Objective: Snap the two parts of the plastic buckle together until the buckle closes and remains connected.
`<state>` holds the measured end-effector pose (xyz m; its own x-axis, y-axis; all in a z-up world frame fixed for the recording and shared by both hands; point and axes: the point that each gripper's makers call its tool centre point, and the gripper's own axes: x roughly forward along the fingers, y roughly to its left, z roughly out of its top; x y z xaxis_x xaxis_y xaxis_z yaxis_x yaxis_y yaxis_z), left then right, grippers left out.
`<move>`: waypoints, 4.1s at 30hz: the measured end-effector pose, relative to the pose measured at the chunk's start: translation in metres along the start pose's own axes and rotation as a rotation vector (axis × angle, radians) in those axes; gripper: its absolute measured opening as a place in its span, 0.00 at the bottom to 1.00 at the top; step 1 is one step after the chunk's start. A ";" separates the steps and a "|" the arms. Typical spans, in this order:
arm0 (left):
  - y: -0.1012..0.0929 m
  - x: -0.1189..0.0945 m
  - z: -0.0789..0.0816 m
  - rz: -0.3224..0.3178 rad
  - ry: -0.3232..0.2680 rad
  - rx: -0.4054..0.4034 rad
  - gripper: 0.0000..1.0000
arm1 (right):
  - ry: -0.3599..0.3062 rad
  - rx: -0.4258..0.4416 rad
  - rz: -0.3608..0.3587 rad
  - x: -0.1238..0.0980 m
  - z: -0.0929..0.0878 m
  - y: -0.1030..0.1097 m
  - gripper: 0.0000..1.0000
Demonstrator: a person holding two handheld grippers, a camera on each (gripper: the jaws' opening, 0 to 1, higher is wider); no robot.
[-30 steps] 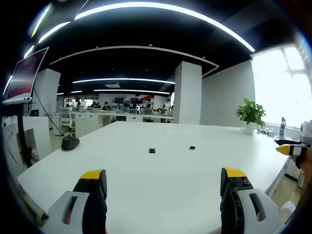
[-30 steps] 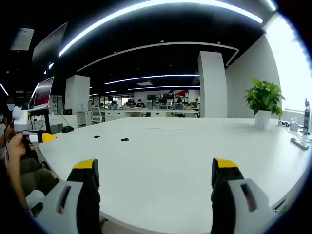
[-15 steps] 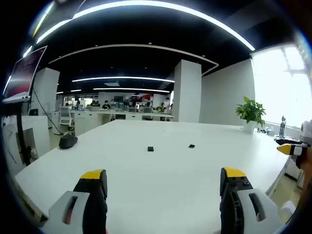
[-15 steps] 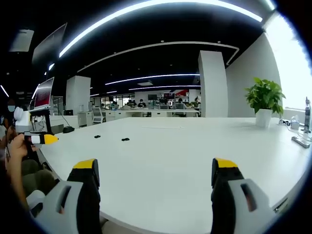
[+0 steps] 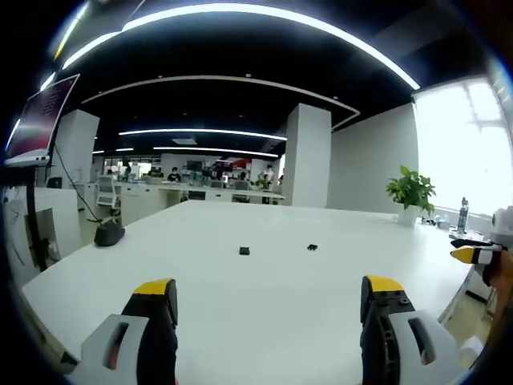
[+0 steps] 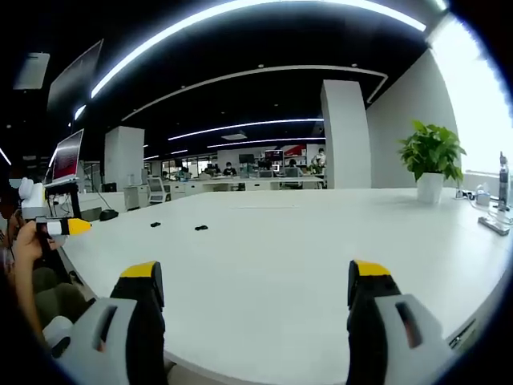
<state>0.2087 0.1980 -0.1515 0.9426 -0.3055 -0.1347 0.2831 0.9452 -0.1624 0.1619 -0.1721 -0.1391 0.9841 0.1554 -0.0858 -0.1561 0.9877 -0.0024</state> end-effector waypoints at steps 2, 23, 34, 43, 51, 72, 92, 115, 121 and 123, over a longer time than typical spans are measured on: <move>0.001 -0.001 0.001 0.002 -0.003 0.002 0.96 | -0.003 0.005 0.000 0.003 0.002 0.003 0.96; 0.001 0.030 0.000 0.011 0.002 -0.013 0.93 | -0.009 -0.012 0.030 0.008 0.007 0.020 0.95; 0.005 0.038 -0.004 0.027 0.014 -0.002 0.92 | -0.005 -0.007 0.017 0.005 0.004 0.013 0.94; 0.000 0.047 0.014 -0.002 -0.018 0.010 0.92 | 0.001 -0.012 0.019 0.006 0.003 0.014 0.94; 0.000 0.051 0.025 0.017 -0.020 0.058 0.93 | 0.000 -0.009 0.016 0.005 0.003 0.012 0.94; 0.006 0.073 0.032 0.018 0.015 0.067 0.93 | 0.002 -0.003 0.012 0.006 0.002 0.011 0.93; 0.010 0.108 0.030 0.040 0.056 0.075 0.92 | 0.001 0.004 0.010 0.006 0.001 0.009 0.92; 0.030 0.145 0.023 0.079 0.120 0.015 0.90 | 0.001 0.010 0.009 0.007 0.001 0.009 0.91; 0.035 0.151 0.019 0.090 0.136 0.008 0.89 | 0.002 0.009 0.009 0.007 0.001 0.008 0.91; 0.035 0.152 0.018 0.092 0.139 0.009 0.88 | 0.001 0.010 0.008 0.006 0.001 0.008 0.91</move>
<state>0.3649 0.1868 -0.1601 0.9313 -0.2298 -0.2827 0.1986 0.9708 -0.1348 0.1668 -0.1629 -0.1386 0.9828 0.1634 -0.0863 -0.1632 0.9865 0.0086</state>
